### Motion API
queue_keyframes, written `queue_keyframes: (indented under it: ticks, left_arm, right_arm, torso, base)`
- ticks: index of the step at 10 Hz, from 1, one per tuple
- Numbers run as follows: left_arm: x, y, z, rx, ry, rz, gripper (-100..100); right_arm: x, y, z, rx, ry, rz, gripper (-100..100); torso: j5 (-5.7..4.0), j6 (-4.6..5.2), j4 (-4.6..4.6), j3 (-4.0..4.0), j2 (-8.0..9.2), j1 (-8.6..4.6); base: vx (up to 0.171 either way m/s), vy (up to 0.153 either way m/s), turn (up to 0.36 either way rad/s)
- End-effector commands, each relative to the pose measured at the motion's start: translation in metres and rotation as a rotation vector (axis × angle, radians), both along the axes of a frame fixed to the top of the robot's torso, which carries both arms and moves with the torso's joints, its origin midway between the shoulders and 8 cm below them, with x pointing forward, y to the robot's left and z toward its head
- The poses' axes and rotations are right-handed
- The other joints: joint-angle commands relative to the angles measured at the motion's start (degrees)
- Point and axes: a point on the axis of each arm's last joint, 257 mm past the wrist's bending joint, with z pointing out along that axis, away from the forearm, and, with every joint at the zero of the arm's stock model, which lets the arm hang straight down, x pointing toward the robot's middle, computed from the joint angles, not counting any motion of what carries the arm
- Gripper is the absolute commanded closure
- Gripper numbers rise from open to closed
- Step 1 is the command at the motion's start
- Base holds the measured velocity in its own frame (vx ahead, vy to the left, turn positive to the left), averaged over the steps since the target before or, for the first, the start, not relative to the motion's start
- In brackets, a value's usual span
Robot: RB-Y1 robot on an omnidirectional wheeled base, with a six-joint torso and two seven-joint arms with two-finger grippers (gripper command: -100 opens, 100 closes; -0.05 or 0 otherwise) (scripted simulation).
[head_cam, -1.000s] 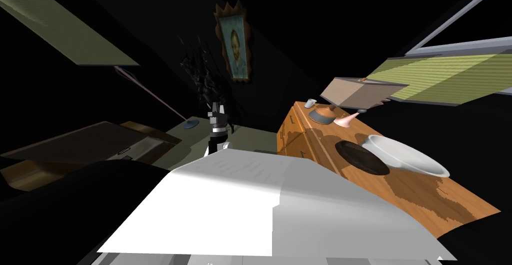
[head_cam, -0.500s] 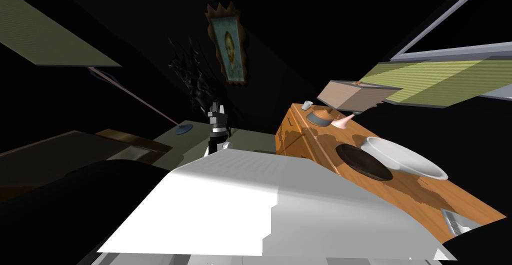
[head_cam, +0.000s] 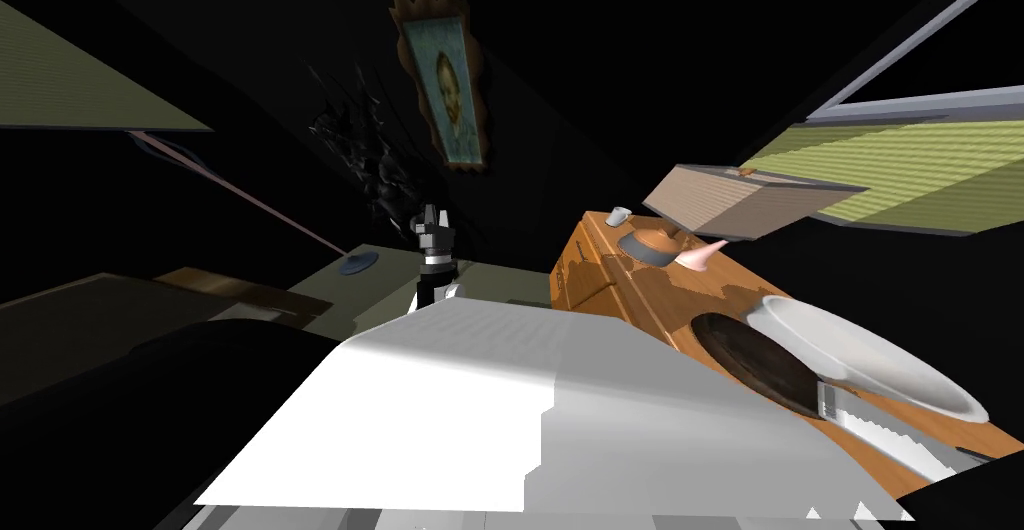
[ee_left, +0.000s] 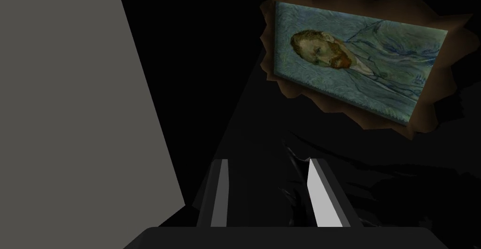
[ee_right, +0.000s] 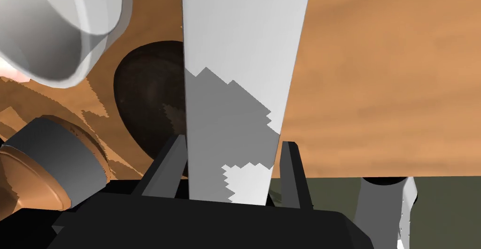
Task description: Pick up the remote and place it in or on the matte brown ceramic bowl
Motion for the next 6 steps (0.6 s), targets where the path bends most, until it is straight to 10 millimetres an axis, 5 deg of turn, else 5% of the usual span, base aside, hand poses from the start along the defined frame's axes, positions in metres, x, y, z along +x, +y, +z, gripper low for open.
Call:
queue_keyframes:
  ticks: [1,6]
  left_arm:
    - [0.0,0.0,0.0,0.0,0.0,0.0,0]
    - [0.0,0.0,0.0,0.0,0.0,0.0,0]
  right_arm:
    - [0.001,0.009,-0.002,0.023,0.017,0.037,100]
    - [-0.011,0.036,-0.006,0.069,0.123,0.182,100]
  torso:
    - [0.0,0.0,0.0,0.0,0.0,0.0]
    - [0.05,-0.22,-0.1,-0.12,-0.13,0.0]
  base:
    - [0.116,-0.026,0.01]
    - [0.149,-0.04,0.047]
